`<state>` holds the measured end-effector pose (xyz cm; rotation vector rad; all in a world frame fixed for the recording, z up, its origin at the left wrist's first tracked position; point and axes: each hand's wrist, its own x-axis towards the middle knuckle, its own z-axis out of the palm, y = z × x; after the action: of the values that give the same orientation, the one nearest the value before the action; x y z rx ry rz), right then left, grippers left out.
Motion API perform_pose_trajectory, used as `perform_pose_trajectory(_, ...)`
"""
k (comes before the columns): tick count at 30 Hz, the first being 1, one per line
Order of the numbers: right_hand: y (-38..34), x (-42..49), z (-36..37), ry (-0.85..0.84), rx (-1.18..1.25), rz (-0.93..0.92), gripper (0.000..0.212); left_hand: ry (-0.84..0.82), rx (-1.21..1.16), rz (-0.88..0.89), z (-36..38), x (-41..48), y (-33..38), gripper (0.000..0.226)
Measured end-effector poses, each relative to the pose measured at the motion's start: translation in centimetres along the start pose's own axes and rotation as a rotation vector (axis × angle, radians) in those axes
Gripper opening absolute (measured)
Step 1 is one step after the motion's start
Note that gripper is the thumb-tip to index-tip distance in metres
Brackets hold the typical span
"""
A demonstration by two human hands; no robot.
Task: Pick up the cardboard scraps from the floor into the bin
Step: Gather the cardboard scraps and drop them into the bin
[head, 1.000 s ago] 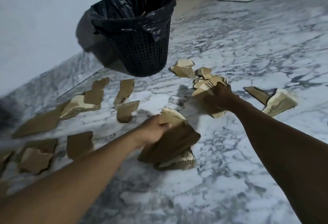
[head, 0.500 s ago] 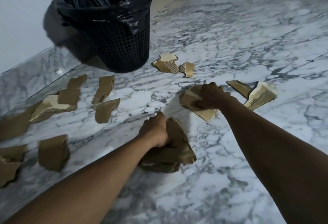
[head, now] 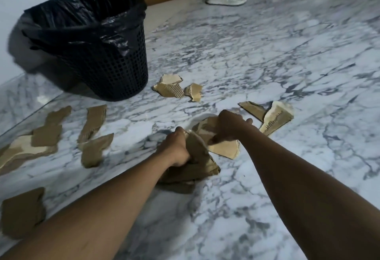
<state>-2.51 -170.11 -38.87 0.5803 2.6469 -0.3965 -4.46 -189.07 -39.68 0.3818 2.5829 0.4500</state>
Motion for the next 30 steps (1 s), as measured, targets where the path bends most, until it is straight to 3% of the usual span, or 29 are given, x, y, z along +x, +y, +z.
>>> perform_pose_trajectory(1,0.3,-0.2,0.1,0.017,0.005,0.031,0.091,-0.017,0.009,0.010,-0.1,0.5,0.2,0.068)
perform_pose_trajectory(4,1.6,-0.9,0.1,0.047,0.035,0.107,0.121,-0.088,0.098,0.063,-0.9,1.7,1.3,0.067)
perform_pose_trajectory(6,2.3,-1.4,0.5,0.053,0.169,0.087,0.125,-0.131,0.159,0.099,-1.5,2.4,2.3,0.068)
perform_pose_trajectory(11,5.1,-2.6,-0.4,0.250,0.337,0.131,0.060,-0.173,0.287,0.219,-2.6,4.7,4.5,0.086)
perform_pose_trajectory(13,7.3,-2.6,-0.9,0.284,0.253,0.184,0.062,-0.121,0.383,0.268,-2.8,6.0,5.5,0.098)
perform_pose_trajectory(15,8.5,-3.0,-0.4,0.189,0.059,0.164,0.067,-0.078,0.487,0.331,-3.3,7.3,6.5,0.106)
perform_pose_trajectory(17,8.6,-3.3,0.7,0.114,-0.061,0.105,0.065,-0.122,0.569,0.347,-4.1,8.6,7.0,0.116)
perform_pose_trajectory(20,8.0,-4.3,2.1,0.142,-0.028,0.054,0.057,-0.224,0.603,0.313,-4.7,9.7,7.4,0.124)
perform_pose_trajectory(27,7.2,-5.1,3.9,0.164,0.076,0.241,0.081,-0.129,0.537,0.429,-4.5,9.6,7.3,0.102)
perform_pose_trajectory(30,6.3,-4.8,2.7,0.136,0.117,0.266,0.062,-0.110,0.518,0.392,-4.2,9.3,7.3,0.099)
